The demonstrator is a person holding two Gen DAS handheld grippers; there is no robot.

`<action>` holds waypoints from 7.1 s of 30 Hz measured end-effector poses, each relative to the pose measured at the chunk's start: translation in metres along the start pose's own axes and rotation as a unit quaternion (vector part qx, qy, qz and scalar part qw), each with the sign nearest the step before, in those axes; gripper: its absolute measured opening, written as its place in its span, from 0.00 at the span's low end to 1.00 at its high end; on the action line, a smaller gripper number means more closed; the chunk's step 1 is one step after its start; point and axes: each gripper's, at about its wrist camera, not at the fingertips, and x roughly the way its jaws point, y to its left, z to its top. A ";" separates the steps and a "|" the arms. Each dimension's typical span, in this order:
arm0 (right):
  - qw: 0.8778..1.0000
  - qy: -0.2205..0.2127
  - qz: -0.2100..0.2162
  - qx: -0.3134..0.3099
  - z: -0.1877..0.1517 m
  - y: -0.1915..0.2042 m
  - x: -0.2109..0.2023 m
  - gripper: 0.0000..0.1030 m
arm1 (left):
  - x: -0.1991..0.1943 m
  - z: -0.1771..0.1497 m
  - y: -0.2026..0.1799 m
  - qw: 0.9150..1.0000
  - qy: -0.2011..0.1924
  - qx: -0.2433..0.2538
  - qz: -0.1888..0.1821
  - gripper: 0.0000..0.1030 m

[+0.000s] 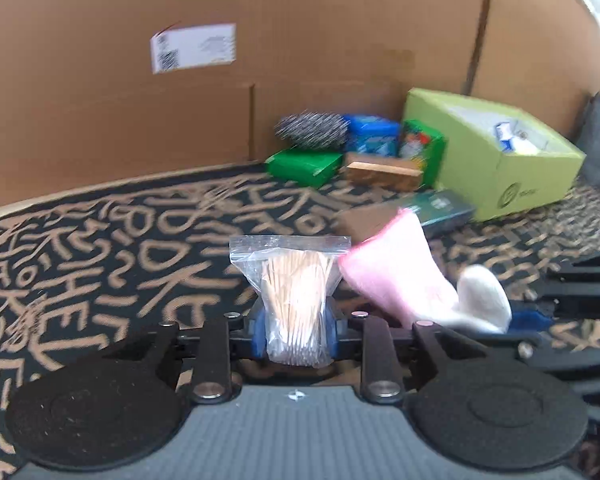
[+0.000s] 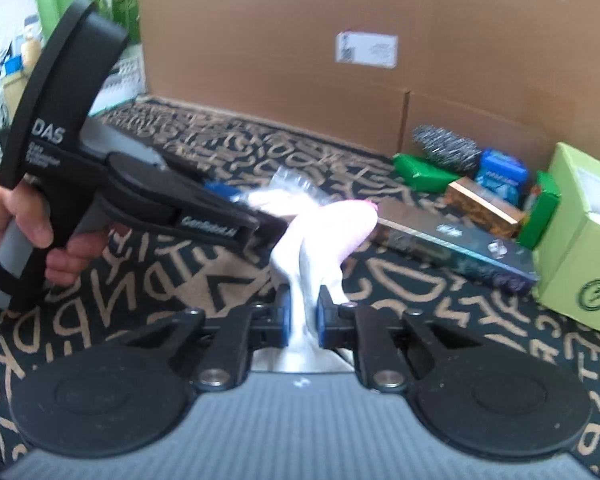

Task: Organize objects
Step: 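Carry the swab bag and glove into the green box and release both, then move both tools back toward the remaining items, then grasp the silver-blue perfume box with the right gripper while the left grasps the green box, then carry the perfume box and green box into the lime-green box and release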

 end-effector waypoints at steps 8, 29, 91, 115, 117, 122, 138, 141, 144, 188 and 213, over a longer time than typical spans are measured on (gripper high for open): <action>0.992 -0.091 -0.079 0.048 0.025 -0.056 -0.055 0.12 | -0.014 0.051 -0.048 0.996 -0.058 0.020 -0.063 0.28; 0.941 -0.134 -0.263 0.164 0.040 -0.255 -0.081 0.12 | 0.092 0.154 -0.175 0.991 -0.077 0.053 -0.092 0.28; 0.995 -0.029 -0.028 -0.087 0.043 -0.053 0.047 1.00 | -0.022 0.010 0.017 0.993 -0.065 -0.089 0.052 0.86; 0.999 0.048 -0.024 0.006 0.014 -0.035 0.031 0.83 | 0.112 0.082 0.005 0.998 -0.045 0.043 0.003 0.86; 0.998 0.041 -0.021 0.032 0.010 -0.039 0.031 0.83 | 0.121 0.088 0.003 0.998 -0.043 0.048 -0.010 0.86; 0.999 0.029 -0.023 0.040 0.006 -0.038 0.030 0.83 | 0.145 0.095 -0.005 0.995 -0.023 0.097 0.017 0.86; 0.992 0.011 -0.050 0.117 0.004 -0.051 0.018 0.38 | 0.101 0.056 -0.009 0.998 0.000 0.065 0.013 0.67; 0.991 0.014 -0.065 0.115 0.002 -0.045 0.012 0.38 | 0.075 0.037 -0.013 0.998 0.010 0.061 0.024 0.67; 0.992 0.020 -0.069 0.107 -0.003 -0.034 0.003 0.38 | 0.047 0.015 -0.013 0.998 0.013 0.058 0.021 0.67; 0.949 -0.142 -0.235 0.153 0.039 -0.157 -0.130 0.37 | 0.037 0.123 -0.154 0.991 -0.086 0.054 -0.086 0.64; 0.933 -0.032 -0.327 0.146 0.035 -0.298 -0.043 0.55 | 0.115 0.140 -0.195 0.993 -0.090 0.047 -0.065 0.88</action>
